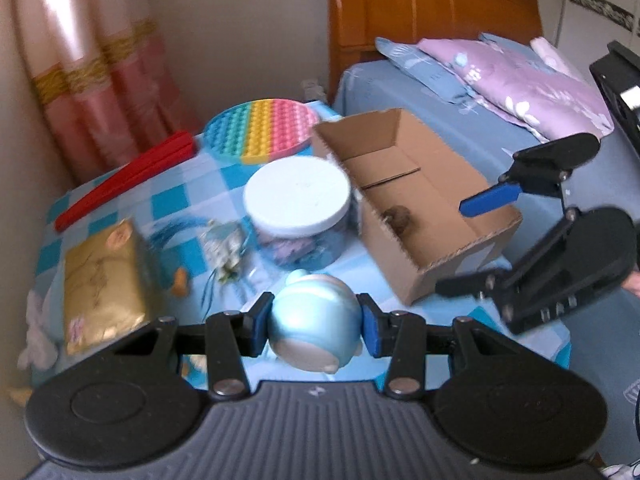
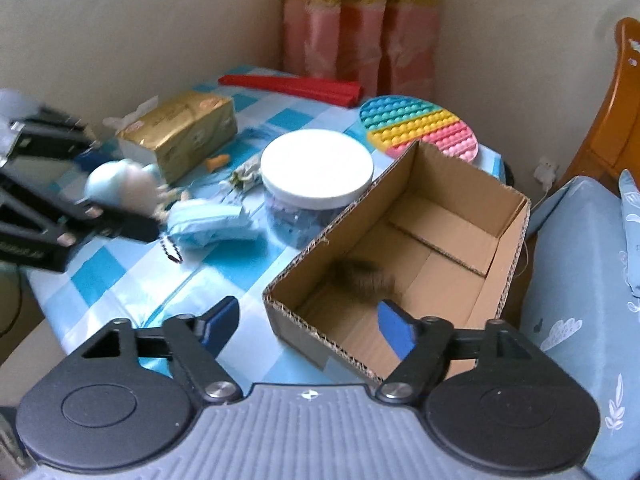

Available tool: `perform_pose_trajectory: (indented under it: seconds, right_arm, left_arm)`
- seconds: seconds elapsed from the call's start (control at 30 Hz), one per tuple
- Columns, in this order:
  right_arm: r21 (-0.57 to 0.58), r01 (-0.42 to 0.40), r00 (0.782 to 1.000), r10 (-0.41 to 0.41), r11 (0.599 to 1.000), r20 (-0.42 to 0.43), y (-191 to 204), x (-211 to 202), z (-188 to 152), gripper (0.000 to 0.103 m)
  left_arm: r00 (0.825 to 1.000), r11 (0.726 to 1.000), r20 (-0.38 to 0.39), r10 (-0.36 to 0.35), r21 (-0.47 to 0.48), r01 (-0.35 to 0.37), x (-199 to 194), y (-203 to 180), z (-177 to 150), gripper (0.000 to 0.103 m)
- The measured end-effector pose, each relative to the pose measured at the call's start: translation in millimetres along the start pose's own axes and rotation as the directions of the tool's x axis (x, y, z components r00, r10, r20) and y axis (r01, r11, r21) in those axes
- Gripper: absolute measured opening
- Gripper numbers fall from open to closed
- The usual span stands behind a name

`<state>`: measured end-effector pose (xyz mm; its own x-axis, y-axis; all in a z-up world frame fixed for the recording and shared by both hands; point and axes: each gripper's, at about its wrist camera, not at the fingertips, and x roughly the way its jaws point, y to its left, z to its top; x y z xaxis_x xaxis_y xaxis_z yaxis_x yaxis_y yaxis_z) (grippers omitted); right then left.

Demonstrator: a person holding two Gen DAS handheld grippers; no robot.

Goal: Organize soft objects
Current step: 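Carry both items to the cardboard box while the right tool releases the scrunchie inside, then lower the light blue toy into the box and open the left tool, then withdraw both tools from the box back over the table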

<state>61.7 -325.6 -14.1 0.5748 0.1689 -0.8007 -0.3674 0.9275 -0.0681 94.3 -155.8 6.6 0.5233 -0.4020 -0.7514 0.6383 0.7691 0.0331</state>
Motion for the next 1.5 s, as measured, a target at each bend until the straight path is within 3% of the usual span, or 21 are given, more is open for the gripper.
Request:
perform_pose_trajectory:
  seconds: [0.17, 0.3, 0.43, 0.5, 0.57, 0.6, 0.7, 0.83, 1.1, 1.23, 1.5]
  right_arm:
    - [-0.025, 0.022, 1.0, -0.022, 0.999, 0.0, -0.2, -8.5, 0.1, 0.093]
    - [0.004, 0.018, 1.0, -0.018, 1.0, 0.005, -4.0, -12.4, -5.8, 0.093]
    - [0.016, 0.045, 0.999, -0.045, 0.999, -0.011, -6.9, -13.2, -11.7, 0.093]
    - [0.013, 0.059, 0.998, -0.059, 0.998, -0.014, -6.5, -14.6, -14.0, 0.093]
    - [0.014, 0.065, 0.998, -0.065, 0.998, -0.017, -7.1, -15.9, -15.6, 0.093]
    - [0.016, 0.067, 0.998, -0.066, 0.998, -0.018, -7.3, -16.7, -16.4, 0.093]
    - [0.023, 0.063, 0.998, -0.063, 0.998, -0.017, -6.1, -19.9, -17.7, 0.093]
    - [0.022, 0.064, 0.998, -0.064, 0.998, -0.003, 0.5, -23.7, -17.6, 0.101]
    - [0.031, 0.053, 0.998, -0.054, 0.998, 0.036, 30.2, -33.2, -13.1, 0.102]
    - [0.062, 0.053, 0.996, -0.057, 0.997, 0.072, 48.8, -34.7, -11.1, 0.103]
    - [0.061, 0.021, 0.988, -0.03, 0.998, 0.152, 92.2, -23.0, -3.4, 0.103]
  left_arm:
    - [0.999, 0.996, 0.015, -0.048, 0.072, 0.046, 8.7, -18.4, 35.3, 0.044]
    - [0.993, 0.986, 0.024, -0.111, 0.13, 0.107, 21.2, -41.9, 63.7, 0.044]
    - [0.987, 0.981, 0.004, -0.158, 0.114, 0.156, 41.6, -54.5, 78.6, 0.044]
    - [0.983, 0.979, -0.001, -0.182, 0.088, 0.182, 49.2, -54.5, 79.7, 0.051]
    - [0.981, 0.98, -0.014, -0.193, 0.047, 0.193, 53.0, -50.5, 76.9, 0.078]
    - [0.981, 0.981, -0.009, -0.192, 0.037, 0.192, 52.0, -47.6, 74.9, 0.082]
    - [0.987, 0.987, 0.018, -0.161, 0.023, 0.161, 41.0, -40.1, 68.0, 0.083]
    - [0.992, 0.994, 0.062, -0.11, -0.004, 0.11, 19.2, -27.3, 54.9, 0.094]
    - [0.993, 0.998, 0.107, 0.039, -0.053, -0.034, -18.0, -6.1, 6.6, 0.096]
    - [0.985, 0.987, 0.121, 0.127, -0.119, -0.112, -30.6, 7.3, -20.6, 0.097]
    - [0.959, 0.938, 0.108, 0.263, -0.261, -0.228, -51.3, 45.3, -71.5, 0.099]
